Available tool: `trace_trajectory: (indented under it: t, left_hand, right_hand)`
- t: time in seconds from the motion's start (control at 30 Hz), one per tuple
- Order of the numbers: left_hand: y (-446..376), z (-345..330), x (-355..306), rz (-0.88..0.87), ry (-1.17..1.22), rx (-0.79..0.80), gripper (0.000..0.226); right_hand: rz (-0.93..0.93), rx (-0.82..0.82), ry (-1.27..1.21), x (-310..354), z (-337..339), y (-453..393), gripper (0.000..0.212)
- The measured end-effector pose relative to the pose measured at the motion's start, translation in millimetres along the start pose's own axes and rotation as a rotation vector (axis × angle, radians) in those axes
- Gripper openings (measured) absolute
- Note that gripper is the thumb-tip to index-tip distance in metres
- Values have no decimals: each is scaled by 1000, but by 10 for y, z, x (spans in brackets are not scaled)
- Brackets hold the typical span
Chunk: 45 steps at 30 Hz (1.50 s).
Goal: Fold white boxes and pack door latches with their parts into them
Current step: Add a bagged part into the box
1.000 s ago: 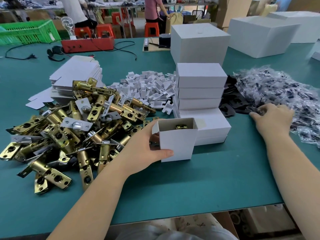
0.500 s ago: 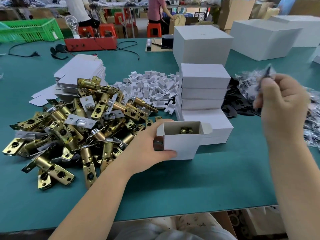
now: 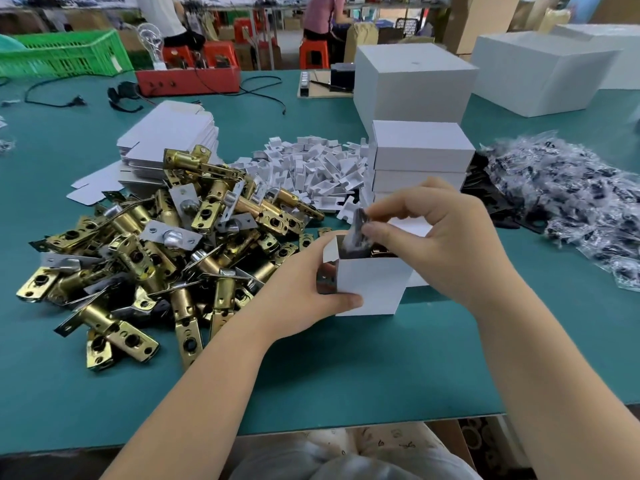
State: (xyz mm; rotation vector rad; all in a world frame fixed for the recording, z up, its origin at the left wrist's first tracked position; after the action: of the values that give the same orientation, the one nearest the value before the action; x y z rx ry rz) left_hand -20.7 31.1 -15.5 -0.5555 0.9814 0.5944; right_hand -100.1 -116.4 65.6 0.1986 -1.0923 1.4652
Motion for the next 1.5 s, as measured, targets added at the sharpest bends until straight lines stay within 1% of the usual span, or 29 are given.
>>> trace_trajectory:
  t: [0.13,0.27,0.37,0.4,0.43,0.47,0.53,0.63,0.7,0.73,0.77,0.8,0.87,0.9,0.93,0.97,1.03,1.13,1.2,1.27,1.37,1.43,1.5]
  left_hand:
    - [-7,-8,19,18,6,0,66]
    - [5,0,3,8,4,-7,70]
    - [20,6,-12,-12,-4,-6,71]
    - [22,6,-11,-12,5,-3,71]
    - [23,4,-11,-11,17,4,70]
    - [22,-1,-13,-9,27,10,69]
    - [19,-9,-16,-2,40,24,67]
    - [11,-14,-5,4,39,43,65]
    - [10,-17,18,3,24,44,67]
    - [12,-22,31,5,30,37,69]
    - [13,-27,45,13,45,26,71]
    - [14,-32,53,25,66,14,75]
    - [11,-30,57,63,103,-10,83]
    - [8,-20,55,80,117,-29,85]
    - [6,-3,46,85,125,-59,81]
    - [10,15,28,73,129,-97,74]
    - [25,37,-31,13,164,-177,56]
    - [24,70,-82,-32,354,-244,43]
    - [1,99,-66,-7,538,-232,40]
    - [-22,119,-40,32,669,-224,41]
    - [-38,119,-21,54,723,-232,43]
    - [-46,102,-19,54,719,-238,41]
    - [-48,80,-26,46,753,-224,36]
  right_hand:
    - [1,88,58,-7,-37,-17,18]
    - [45,121,130,-2,-31,-60,13]
    - [46,252,250,2,-51,-101,14]
    - [78,301,303,5,-65,-96,18]
    - [117,353,339,3,-86,-82,26]
    - [142,404,345,9,-110,-59,35]
    - [150,477,322,36,-159,-18,43]
    - [160,535,433,37,-213,0,61]
    - [169,546,477,32,-215,-24,68]
    - [181,519,452,32,-206,-33,68]
    - [176,448,382,14,-184,-41,62]
    - [138,334,260,-15,-144,-47,49]
    - [14,14,-14,-131,-30,-25,21]
    - [-63,-138,-112,-201,14,20,20]
    - [-139,-258,-177,-275,39,87,24]
    - [-195,-348,-198,-341,47,165,26]
    - [-249,-442,-180,-428,21,327,24]
    - [-315,-444,-251,-534,-66,498,18]
    - [-346,-404,-327,-576,-102,531,16]
    - [-365,-389,-444,-582,-89,513,21]
    - [-398,-338,-579,-572,-59,430,27]
    - [-402,-268,-592,-564,-70,384,24]
    - [-406,-213,-630,-540,-89,369,16]
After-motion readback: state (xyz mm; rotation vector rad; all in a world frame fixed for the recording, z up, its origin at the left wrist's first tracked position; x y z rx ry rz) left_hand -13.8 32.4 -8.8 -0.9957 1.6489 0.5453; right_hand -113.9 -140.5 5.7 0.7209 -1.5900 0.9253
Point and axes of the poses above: each hand's wrist, its own y-axis away from the middle knuckle, its own z-axis out of the back of the hand, x = y × z, the point moved 3 cm from there along -y, towards the middle knuckle, and after that the axes turned 2 degrees about -y, right-handed, at the moved point
